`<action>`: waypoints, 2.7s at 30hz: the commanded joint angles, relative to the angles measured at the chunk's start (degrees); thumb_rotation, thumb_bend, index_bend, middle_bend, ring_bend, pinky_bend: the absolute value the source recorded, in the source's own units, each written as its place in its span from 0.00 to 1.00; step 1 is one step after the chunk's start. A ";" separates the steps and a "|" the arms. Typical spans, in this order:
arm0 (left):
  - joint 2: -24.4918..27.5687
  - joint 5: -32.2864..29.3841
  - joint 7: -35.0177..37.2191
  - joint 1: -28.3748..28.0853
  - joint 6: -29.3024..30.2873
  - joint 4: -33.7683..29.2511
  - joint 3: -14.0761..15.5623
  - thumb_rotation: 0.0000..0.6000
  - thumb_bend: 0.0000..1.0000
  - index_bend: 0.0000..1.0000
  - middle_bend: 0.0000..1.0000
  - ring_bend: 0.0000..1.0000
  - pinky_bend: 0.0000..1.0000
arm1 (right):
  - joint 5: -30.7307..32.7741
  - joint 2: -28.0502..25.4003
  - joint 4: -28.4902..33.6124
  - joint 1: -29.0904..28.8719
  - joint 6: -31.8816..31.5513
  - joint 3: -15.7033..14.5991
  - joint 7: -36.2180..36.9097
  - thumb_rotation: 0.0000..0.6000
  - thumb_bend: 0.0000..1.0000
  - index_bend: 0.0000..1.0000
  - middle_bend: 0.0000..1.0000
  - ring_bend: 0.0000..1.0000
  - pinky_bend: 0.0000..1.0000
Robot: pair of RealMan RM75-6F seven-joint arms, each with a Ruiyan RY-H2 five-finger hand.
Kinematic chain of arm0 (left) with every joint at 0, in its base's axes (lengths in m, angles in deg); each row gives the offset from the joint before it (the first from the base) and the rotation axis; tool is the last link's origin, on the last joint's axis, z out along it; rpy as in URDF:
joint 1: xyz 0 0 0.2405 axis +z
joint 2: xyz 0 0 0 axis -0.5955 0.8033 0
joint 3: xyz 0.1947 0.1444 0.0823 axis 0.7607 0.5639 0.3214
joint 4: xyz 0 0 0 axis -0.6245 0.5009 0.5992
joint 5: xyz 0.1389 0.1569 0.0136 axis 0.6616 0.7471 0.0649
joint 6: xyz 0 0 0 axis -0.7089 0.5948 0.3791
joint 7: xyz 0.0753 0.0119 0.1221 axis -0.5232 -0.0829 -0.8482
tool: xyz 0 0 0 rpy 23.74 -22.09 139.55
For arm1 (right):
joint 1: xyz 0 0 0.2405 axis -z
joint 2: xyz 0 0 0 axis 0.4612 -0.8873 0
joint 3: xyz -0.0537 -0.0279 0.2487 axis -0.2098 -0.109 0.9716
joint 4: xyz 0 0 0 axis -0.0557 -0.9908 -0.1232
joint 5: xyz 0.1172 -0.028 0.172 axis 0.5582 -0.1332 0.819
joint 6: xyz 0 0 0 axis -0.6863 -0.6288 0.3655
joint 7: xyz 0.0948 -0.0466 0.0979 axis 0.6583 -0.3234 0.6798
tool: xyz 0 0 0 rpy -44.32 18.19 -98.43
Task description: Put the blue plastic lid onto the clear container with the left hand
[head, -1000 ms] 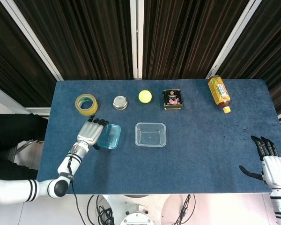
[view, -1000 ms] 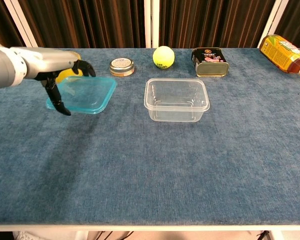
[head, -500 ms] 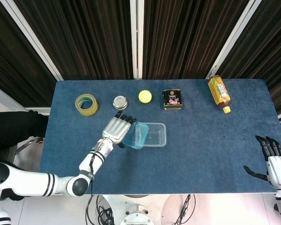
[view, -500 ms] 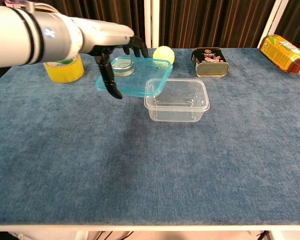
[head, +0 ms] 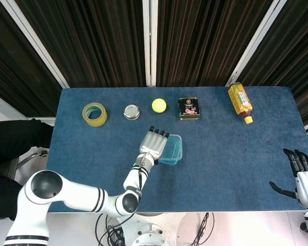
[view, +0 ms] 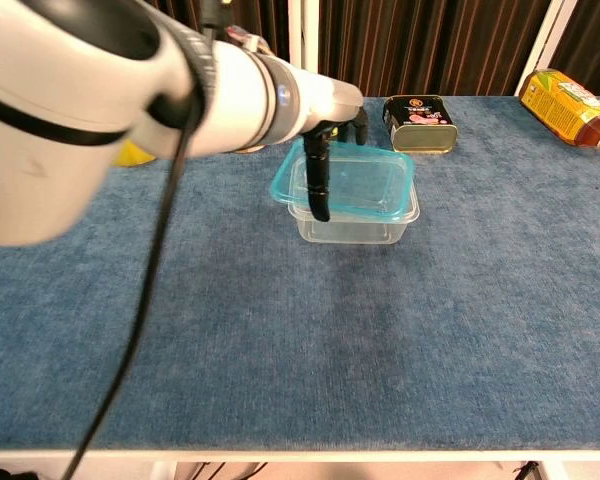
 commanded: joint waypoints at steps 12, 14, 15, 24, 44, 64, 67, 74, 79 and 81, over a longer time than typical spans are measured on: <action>-6.28 5.50 -3.58 -1.37 4.49 4.62 3.24 1.00 0.05 0.30 0.28 0.13 0.11 | -0.07 -0.04 0.42 0.85 -1.00 -0.18 -0.31 1.00 0.08 0.00 0.10 0.00 0.05; -6.83 7.07 -3.88 -1.07 4.94 5.60 3.99 1.00 0.05 0.30 0.28 0.13 0.11 | -0.08 -0.04 0.52 0.99 -1.10 -0.23 -0.40 1.00 0.08 0.00 0.10 0.00 0.05; -6.96 7.73 -3.92 -0.86 5.06 5.96 4.27 1.00 0.05 0.30 0.28 0.13 0.10 | -0.04 -0.04 0.55 1.05 -1.11 -0.25 -0.43 1.00 0.08 0.00 0.10 0.00 0.05; -6.02 13.00 -3.45 1.92 1.79 10.28 6.65 1.00 0.05 0.30 0.28 0.13 0.10 | 0.01 0.36 0.69 1.43 -1.42 -0.25 -0.50 1.00 0.08 0.00 0.10 0.00 0.05; -1.96 -0.75 -10.95 -2.68 -4.86 7.15 -1.29 1.00 0.05 0.30 0.27 0.13 0.06 | -0.04 0.33 0.29 2.07 -1.96 -0.28 -0.05 1.00 0.08 0.00 0.10 0.00 0.05; -3.62 -6.13 -14.53 -7.70 -10.83 15.34 0.04 1.00 0.05 0.30 0.27 0.13 0.05 | 0.97 0.13 0.06 2.71 -1.77 0.07 0.08 1.00 0.08 0.00 0.10 0.00 0.05; -3.27 -6.39 -14.31 -7.66 -10.84 14.75 0.42 1.00 0.05 0.30 0.27 0.13 0.05 | 0.94 0.17 0.05 2.70 -1.70 0.08 0.06 1.00 0.08 0.00 0.10 0.00 0.05; -2.50 -5.37 -13.21 -7.50 -10.17 12.62 1.32 1.00 0.05 0.29 0.27 0.13 0.05 | 0.69 0.33 0.04 2.71 -1.78 0.09 0.00 1.00 0.08 0.00 0.10 0.00 0.05; -2.66 -4.75 -12.39 -7.53 -10.13 12.45 1.86 1.00 0.05 0.29 0.26 0.11 0.05 | 0.59 0.28 0.16 2.87 -1.99 0.05 -0.13 1.00 0.08 0.00 0.10 0.00 0.05; -2.62 -4.34 -12.18 -7.59 -9.83 12.33 2.12 1.00 0.05 0.29 0.26 0.11 0.05 | 0.61 0.24 0.21 2.99 -2.09 0.03 -0.18 1.00 0.08 0.00 0.10 0.00 0.05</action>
